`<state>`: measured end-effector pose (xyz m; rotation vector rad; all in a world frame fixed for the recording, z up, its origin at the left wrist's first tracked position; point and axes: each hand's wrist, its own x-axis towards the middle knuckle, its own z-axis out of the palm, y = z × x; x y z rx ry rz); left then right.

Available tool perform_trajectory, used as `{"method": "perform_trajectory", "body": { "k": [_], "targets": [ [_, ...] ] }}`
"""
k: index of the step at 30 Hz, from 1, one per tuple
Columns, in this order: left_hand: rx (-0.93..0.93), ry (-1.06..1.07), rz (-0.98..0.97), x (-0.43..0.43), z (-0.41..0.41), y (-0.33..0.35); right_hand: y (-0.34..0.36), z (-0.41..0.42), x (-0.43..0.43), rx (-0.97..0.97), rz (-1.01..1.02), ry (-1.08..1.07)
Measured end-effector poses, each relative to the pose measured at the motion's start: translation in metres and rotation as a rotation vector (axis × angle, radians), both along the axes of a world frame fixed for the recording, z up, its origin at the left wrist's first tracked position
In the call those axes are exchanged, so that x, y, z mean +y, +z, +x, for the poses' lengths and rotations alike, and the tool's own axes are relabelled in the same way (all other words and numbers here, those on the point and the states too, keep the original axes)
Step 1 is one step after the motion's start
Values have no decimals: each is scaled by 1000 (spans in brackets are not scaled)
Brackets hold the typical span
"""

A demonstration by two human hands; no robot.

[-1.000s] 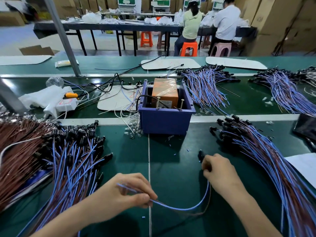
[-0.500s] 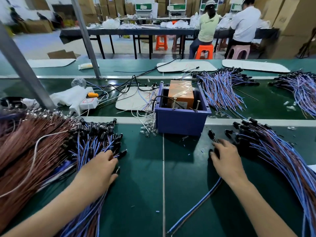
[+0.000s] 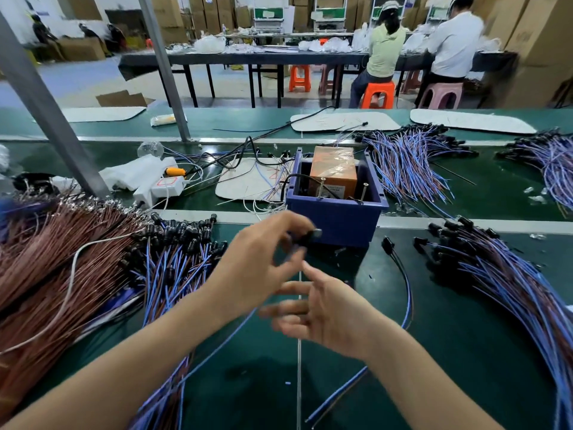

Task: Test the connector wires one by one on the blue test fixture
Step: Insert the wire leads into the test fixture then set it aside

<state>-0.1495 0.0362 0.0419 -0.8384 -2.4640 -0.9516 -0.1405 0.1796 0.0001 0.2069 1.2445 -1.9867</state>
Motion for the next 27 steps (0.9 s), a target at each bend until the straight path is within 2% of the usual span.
{"method": "perform_trajectory", "body": {
  "k": [4,6,9,13,15,17,18,20,22,25,27],
  "targets": [
    [223,-384,-210,24,26,7,18,-15,2,66,-177,-233],
    [261,-538,-349,23,44,-8,29,-28,11,4,-254,-336],
    [167,-653,-543,17,61,-35,39,-43,22,101,-192,-530],
    [27,-730,-544,5,51,-51,38,-49,34,351,-33,-690],
    [-63,-637,-342,1,37,-45,34,-50,33,428,9,-701],
    [-151,-346,-47,6,16,-38,29,-50,29,449,22,-695],
    [-241,-165,105,10,1,-34,26,-51,27,454,33,-698],
    [-567,68,409,22,-31,-22,21,-52,22,491,79,-714],
    [-768,127,625,34,-55,-10,15,-52,18,555,149,-735],
    [-879,83,874,48,-72,5,9,-51,14,668,252,-734],
    [-885,31,914,55,-76,16,15,-53,17,771,316,-721]
  ]
}}
